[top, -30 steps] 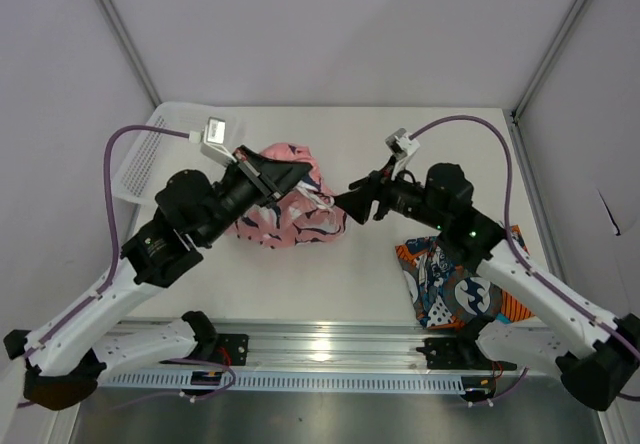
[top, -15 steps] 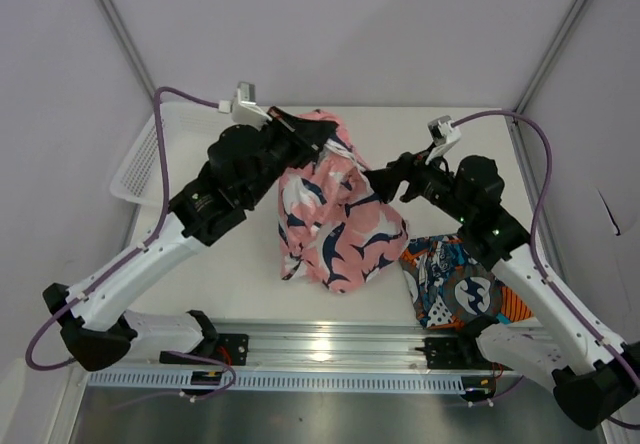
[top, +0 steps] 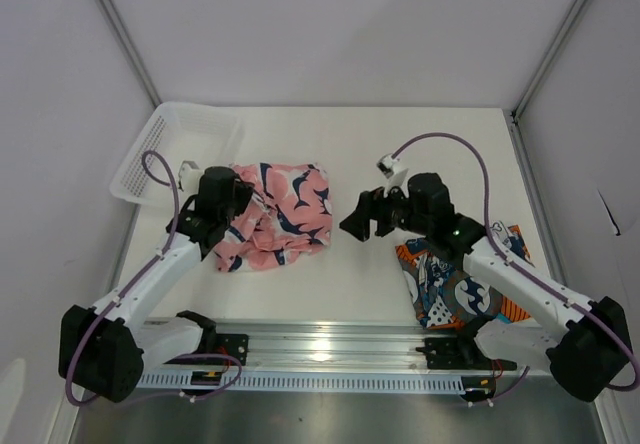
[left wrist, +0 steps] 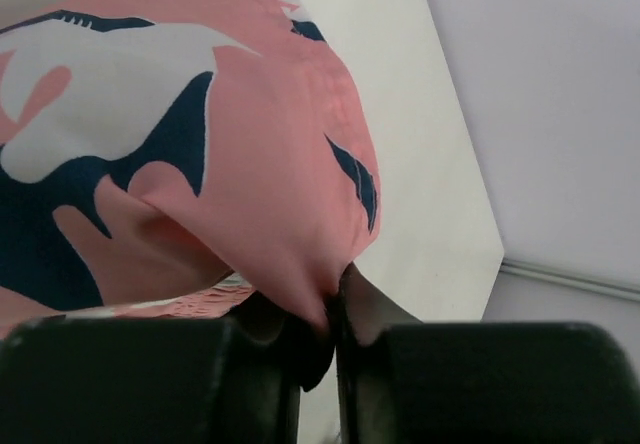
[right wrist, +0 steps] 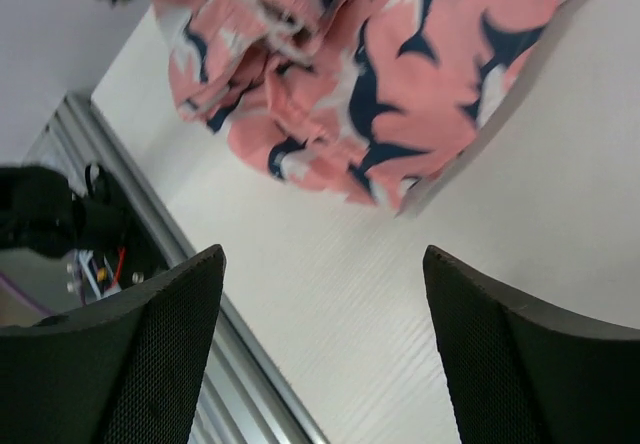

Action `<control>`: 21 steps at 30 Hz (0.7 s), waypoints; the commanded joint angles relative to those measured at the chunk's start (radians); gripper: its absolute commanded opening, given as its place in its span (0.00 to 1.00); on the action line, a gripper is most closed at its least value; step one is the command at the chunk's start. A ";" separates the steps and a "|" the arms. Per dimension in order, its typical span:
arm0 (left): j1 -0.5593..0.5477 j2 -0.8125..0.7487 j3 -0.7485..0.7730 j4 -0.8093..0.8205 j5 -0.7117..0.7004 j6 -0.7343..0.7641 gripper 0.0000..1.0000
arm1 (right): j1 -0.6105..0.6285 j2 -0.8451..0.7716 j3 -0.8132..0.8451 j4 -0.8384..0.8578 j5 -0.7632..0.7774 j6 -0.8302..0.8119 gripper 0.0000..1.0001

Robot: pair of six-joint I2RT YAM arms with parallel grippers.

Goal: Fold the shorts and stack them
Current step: Flatten the shorts out

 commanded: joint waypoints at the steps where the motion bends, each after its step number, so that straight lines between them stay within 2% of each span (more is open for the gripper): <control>1: 0.042 0.012 0.042 0.078 0.029 0.024 0.18 | 0.072 0.055 -0.013 -0.006 -0.003 -0.072 0.82; 4: 0.061 0.029 0.087 0.049 0.043 0.060 0.50 | 0.126 0.138 -0.004 -0.001 0.020 -0.088 0.76; 5: 0.066 0.027 0.096 0.043 0.061 0.073 0.79 | 0.155 0.160 0.003 -0.003 0.061 -0.093 0.75; 7: 0.086 0.027 0.157 -0.015 0.078 0.117 0.99 | 0.169 0.242 0.042 -0.021 0.088 -0.086 0.73; 11: 0.108 0.034 0.288 -0.124 0.103 0.217 0.99 | 0.175 0.351 0.076 0.012 0.074 -0.027 0.63; 14: 0.108 0.032 0.381 -0.228 0.102 0.312 0.99 | 0.217 0.379 0.073 0.060 0.121 -0.029 0.59; 16: 0.108 0.030 0.453 -0.303 0.111 0.387 0.99 | 0.237 0.416 0.082 0.079 0.114 -0.052 0.59; 21: 0.108 -0.012 0.468 -0.414 0.140 0.493 0.99 | 0.283 0.537 0.175 0.043 0.131 -0.150 0.59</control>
